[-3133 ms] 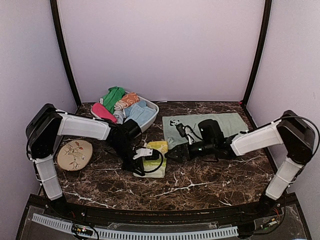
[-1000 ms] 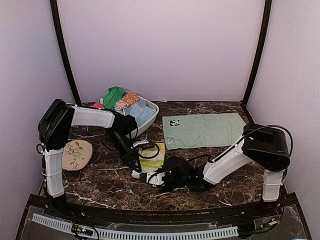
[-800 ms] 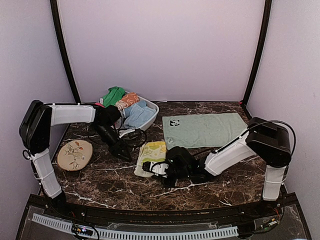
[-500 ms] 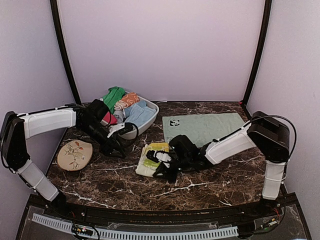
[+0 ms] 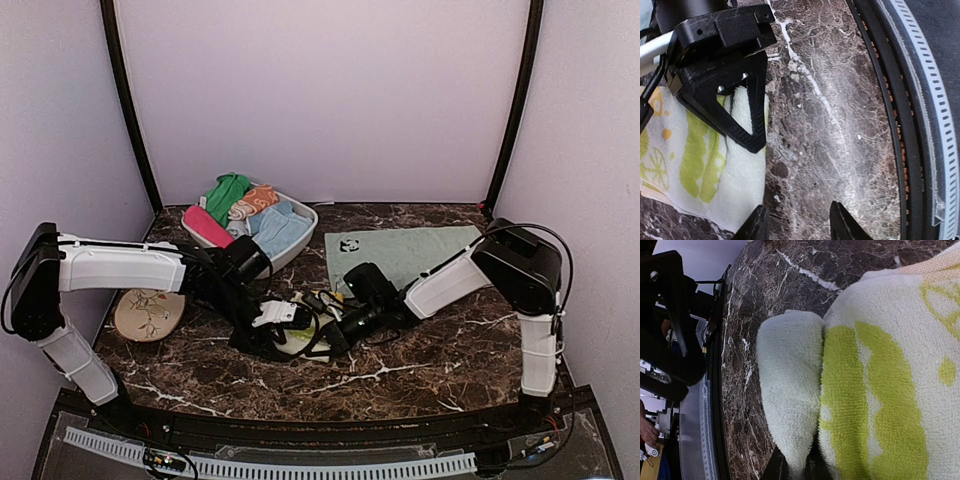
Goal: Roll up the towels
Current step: Roll the towel at the center of the board.
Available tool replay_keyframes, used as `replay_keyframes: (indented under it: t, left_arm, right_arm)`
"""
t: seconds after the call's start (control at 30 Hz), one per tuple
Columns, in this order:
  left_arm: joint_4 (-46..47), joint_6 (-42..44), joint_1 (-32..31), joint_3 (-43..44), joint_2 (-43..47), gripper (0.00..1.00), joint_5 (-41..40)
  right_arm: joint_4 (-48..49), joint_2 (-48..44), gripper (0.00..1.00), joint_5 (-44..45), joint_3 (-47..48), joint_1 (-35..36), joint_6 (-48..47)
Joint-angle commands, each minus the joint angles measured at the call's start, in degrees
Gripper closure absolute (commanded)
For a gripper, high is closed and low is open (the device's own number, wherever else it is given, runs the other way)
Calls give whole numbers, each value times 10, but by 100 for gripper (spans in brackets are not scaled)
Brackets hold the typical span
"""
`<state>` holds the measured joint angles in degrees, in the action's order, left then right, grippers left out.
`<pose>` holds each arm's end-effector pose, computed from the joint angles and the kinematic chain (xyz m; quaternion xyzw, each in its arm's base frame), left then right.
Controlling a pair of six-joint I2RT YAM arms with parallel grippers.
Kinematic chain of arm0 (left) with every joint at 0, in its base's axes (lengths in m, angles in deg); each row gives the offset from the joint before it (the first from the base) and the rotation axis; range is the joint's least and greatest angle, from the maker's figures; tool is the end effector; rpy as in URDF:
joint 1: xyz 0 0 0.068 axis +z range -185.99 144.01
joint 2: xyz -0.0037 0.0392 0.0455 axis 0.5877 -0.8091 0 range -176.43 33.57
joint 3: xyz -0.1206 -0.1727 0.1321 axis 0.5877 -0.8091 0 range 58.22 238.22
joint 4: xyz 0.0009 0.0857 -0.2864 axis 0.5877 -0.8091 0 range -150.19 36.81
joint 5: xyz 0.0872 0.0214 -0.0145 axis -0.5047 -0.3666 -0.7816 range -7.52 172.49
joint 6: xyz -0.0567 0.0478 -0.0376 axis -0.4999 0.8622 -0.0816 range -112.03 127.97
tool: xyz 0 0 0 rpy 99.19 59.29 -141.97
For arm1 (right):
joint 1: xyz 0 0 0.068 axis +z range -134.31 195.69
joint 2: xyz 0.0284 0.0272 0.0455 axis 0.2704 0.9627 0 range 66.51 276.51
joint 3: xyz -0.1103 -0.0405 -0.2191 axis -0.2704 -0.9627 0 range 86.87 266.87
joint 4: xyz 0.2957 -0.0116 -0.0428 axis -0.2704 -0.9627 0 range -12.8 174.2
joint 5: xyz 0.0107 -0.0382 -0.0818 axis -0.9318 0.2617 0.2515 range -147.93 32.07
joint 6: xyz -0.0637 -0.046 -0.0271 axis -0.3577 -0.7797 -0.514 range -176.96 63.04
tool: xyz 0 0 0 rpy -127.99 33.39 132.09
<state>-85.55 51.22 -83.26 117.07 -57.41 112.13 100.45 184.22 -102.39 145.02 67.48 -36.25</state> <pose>0.2152 -0.2861 0.1281 0.7095 0.6236 -0.2568 0.2047 0.2190 0.3604 0.0236 -0.3722 0.7787 0.4970 0.0904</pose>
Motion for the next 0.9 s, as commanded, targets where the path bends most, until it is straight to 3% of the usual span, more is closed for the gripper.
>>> replay_keyframes:
  t: [0.0, 0.37, 0.6, 0.87]
  left_arm:
    - [64, 54, -31, 11, -24, 56, -90]
    - [128, 77, -34, 10, -104, 58, -177]
    - [143, 79, -34, 8, -110, 65, -200]
    - [92, 72, -34, 25, -73, 53, -176]
  right_arm:
    - [-34, 24, 100, -18, 18, -4, 39]
    - [-31, 30, 100, -32, 18, -10, 47]
    - [-30, 27, 100, -40, 12, -11, 40]
    - [-31, 25, 100, -44, 6, -18, 38]
